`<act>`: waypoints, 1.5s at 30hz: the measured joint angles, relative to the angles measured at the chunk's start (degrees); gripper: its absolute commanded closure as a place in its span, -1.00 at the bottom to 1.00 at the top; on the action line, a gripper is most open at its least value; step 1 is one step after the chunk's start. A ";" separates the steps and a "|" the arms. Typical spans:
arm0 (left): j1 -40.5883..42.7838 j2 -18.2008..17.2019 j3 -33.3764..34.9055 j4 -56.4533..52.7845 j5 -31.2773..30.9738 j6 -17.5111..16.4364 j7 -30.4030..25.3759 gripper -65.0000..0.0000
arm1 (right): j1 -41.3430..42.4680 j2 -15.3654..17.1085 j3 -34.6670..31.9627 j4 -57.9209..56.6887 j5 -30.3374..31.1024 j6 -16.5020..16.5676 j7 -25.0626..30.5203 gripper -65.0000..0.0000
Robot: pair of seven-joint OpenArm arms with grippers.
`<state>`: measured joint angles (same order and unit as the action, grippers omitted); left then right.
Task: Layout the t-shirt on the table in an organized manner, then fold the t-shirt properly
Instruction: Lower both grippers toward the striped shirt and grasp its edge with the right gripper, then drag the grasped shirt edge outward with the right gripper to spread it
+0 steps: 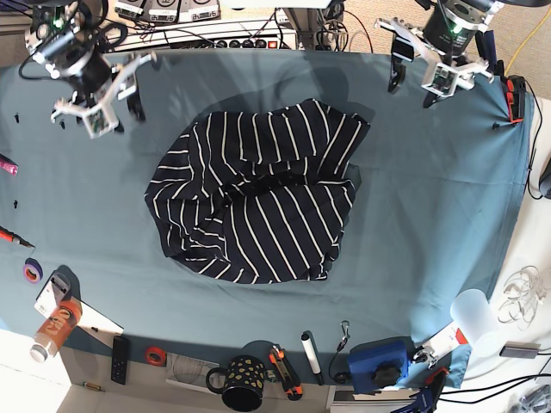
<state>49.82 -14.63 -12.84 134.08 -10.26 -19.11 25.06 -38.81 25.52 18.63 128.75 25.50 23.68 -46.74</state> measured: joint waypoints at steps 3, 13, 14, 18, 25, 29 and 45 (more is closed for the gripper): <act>-3.06 -0.17 0.07 0.00 2.97 -9.20 -0.61 -0.08 | 2.93 -2.01 0.00 -0.68 0.55 0.35 -1.51 0.27; -5.68 -2.23 0.09 -1.36 9.64 -6.40 -3.45 -0.08 | 10.75 -2.82 -18.16 -7.26 2.32 4.46 -2.08 0.27; -5.62 -2.23 0.09 -1.36 9.62 -6.54 -3.76 -0.08 | 11.37 -2.89 -20.68 -7.26 -0.79 4.52 -1.07 0.27; -5.68 -2.23 0.09 -1.36 9.62 -6.43 -3.80 -0.08 | 13.38 -6.67 -27.28 -7.30 -12.09 -2.58 -0.46 0.27; -5.70 -2.23 0.09 -1.36 9.66 -6.40 -4.15 -0.08 | 16.37 -10.45 -35.23 -7.54 -21.81 -8.72 1.40 0.28; -5.70 -2.23 0.09 -1.36 9.64 -6.38 -4.17 -0.08 | 19.17 -10.95 -38.01 -11.78 -23.96 -10.49 1.99 0.28; -5.70 -2.21 0.09 -1.36 9.62 -6.40 -4.46 -0.08 | 22.16 -10.97 -38.23 -15.78 -30.93 -15.37 1.73 1.00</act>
<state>44.12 -16.84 -12.75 132.73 -0.64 -25.52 20.60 -16.64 14.55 -19.59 112.97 -5.43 8.32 -45.01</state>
